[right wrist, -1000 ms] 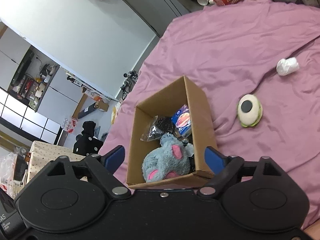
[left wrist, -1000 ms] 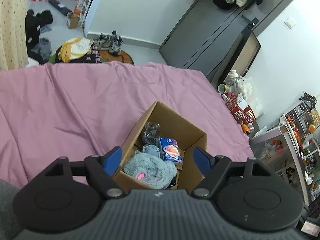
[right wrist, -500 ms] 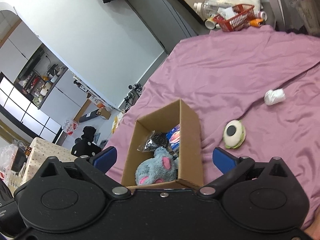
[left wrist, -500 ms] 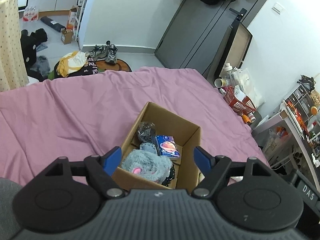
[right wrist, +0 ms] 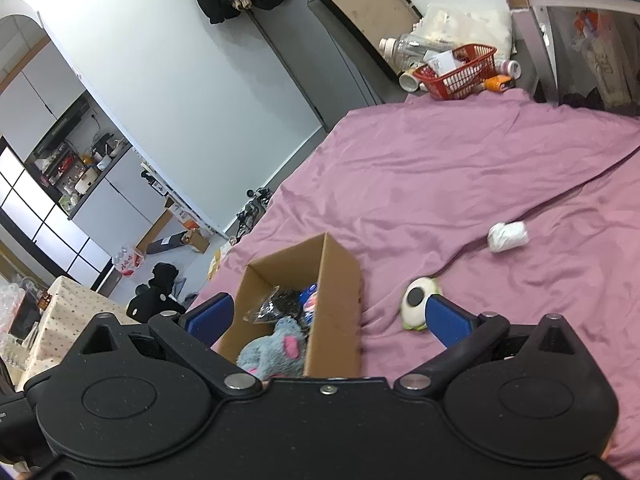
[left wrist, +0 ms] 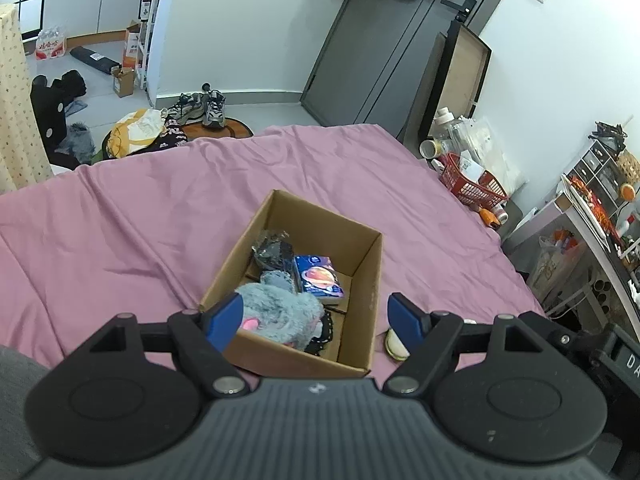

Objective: Organize soft objects
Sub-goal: 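Move right tool to white tissue wad while left tool approaches eyeball plush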

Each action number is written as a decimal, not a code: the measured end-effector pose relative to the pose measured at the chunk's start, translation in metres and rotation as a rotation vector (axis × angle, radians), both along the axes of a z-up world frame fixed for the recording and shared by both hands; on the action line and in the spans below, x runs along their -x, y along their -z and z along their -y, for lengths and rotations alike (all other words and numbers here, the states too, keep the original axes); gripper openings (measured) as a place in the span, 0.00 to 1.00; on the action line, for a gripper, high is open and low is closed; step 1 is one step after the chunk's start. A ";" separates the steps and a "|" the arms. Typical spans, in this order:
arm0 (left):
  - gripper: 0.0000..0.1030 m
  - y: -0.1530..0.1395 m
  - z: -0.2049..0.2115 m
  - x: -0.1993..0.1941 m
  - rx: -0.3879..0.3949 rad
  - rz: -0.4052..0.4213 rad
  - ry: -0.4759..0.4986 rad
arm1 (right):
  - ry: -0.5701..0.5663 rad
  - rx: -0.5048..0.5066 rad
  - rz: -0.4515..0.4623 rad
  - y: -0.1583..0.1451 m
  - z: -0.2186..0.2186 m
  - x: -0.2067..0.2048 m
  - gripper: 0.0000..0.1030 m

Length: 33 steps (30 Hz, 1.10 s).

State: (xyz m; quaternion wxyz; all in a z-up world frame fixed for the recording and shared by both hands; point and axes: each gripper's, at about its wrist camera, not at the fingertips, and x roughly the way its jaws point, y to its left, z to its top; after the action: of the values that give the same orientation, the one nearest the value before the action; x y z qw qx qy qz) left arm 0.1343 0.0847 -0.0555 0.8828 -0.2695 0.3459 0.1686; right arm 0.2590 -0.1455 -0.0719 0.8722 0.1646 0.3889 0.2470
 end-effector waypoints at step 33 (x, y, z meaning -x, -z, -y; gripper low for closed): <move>0.88 0.024 0.088 -0.100 -0.049 -0.059 0.139 | 0.178 -0.075 -0.116 0.048 0.096 -0.097 0.99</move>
State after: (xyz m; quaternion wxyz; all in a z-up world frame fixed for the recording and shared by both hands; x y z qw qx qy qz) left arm 0.2342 -0.0035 -0.0799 0.8882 -0.2181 0.3852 0.1230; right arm 0.3564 -0.2412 -0.1201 0.8598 0.2449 0.4133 0.1729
